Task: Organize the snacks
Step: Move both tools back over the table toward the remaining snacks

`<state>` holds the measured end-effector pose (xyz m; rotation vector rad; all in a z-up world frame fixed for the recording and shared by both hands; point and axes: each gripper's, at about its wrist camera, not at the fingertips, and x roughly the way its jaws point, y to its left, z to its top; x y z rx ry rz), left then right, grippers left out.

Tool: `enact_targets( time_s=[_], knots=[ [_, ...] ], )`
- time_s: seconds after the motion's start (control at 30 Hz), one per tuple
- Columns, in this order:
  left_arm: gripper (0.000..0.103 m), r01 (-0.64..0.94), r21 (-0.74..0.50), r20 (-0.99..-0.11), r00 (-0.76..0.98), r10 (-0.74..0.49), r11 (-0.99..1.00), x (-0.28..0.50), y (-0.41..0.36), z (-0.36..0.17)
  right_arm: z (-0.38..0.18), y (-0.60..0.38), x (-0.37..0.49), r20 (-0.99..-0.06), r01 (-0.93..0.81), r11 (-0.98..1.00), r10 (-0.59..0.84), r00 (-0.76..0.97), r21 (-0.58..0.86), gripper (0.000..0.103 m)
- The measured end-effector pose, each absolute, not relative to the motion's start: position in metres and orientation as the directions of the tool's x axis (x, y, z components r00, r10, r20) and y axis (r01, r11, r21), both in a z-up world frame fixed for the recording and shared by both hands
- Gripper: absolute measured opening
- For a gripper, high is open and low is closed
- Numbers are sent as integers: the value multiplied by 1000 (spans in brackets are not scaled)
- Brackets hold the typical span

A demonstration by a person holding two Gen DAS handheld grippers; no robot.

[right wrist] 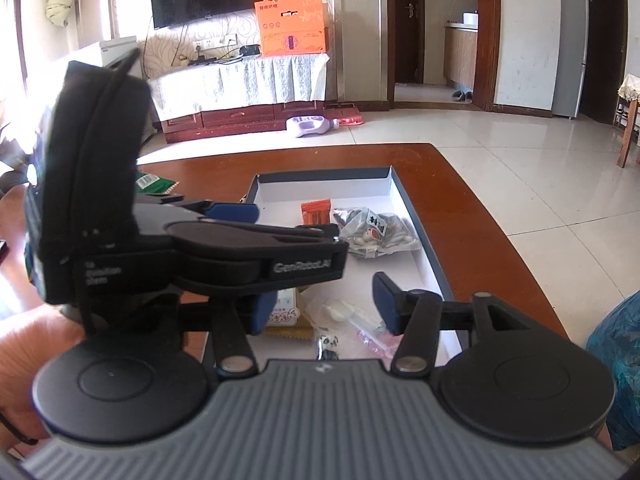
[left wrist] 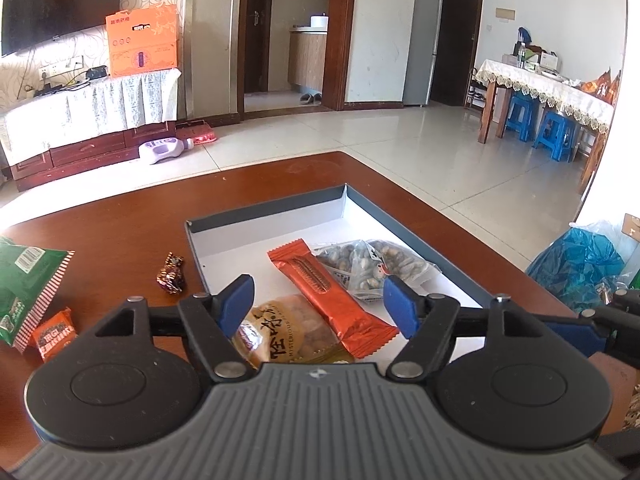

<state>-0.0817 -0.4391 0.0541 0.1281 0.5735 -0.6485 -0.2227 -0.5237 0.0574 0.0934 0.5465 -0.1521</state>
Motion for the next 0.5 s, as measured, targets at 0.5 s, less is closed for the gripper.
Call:
enact_targets(
  time_s=[0.5],
  knots=[
    [75,462,-41,-534,739,-410,886,-51,-348,60,61,-522,-220,-521,177,983,-127,844,47,61]
  ],
)
